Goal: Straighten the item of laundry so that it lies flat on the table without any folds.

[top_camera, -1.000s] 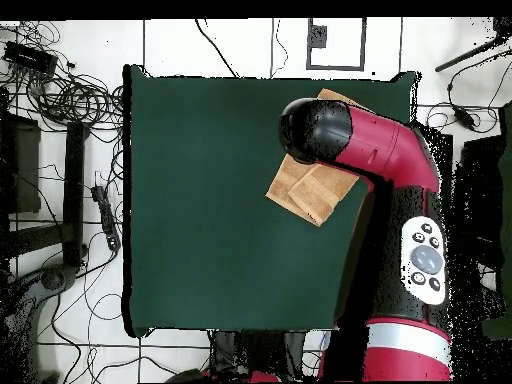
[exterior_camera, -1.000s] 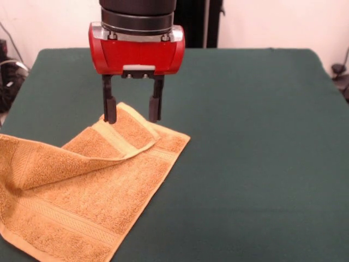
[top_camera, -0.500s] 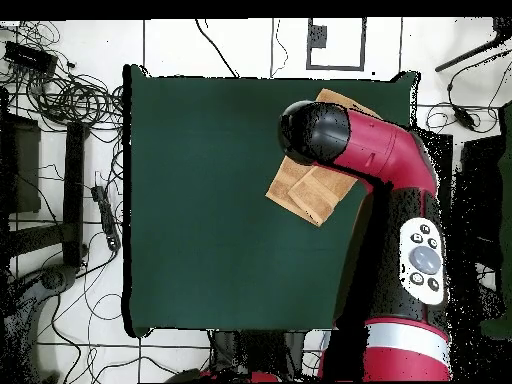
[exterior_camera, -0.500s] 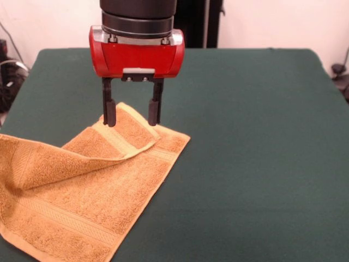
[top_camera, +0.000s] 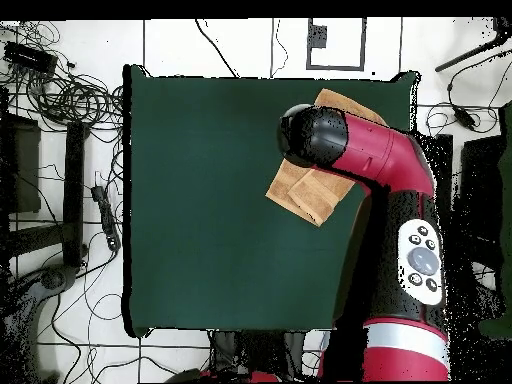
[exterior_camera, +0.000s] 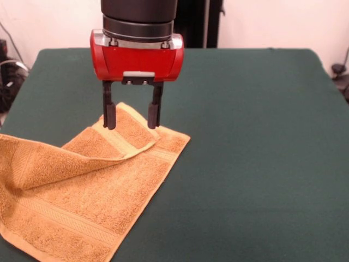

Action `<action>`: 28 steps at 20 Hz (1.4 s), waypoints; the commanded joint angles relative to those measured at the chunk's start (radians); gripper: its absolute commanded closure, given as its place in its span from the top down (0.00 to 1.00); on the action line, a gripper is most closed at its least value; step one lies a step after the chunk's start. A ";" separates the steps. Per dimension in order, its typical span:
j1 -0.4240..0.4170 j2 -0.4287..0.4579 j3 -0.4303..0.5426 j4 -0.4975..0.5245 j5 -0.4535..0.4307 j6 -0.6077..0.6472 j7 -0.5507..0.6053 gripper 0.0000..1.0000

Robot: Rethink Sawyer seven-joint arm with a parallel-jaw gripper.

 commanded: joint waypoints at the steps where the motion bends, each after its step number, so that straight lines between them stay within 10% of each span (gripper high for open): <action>1: 0.033 0.090 0.021 0.191 0.019 -0.068 0.298 1.00; 28: 0.047 0.078 -0.004 0.250 0.010 -0.106 0.301 1.00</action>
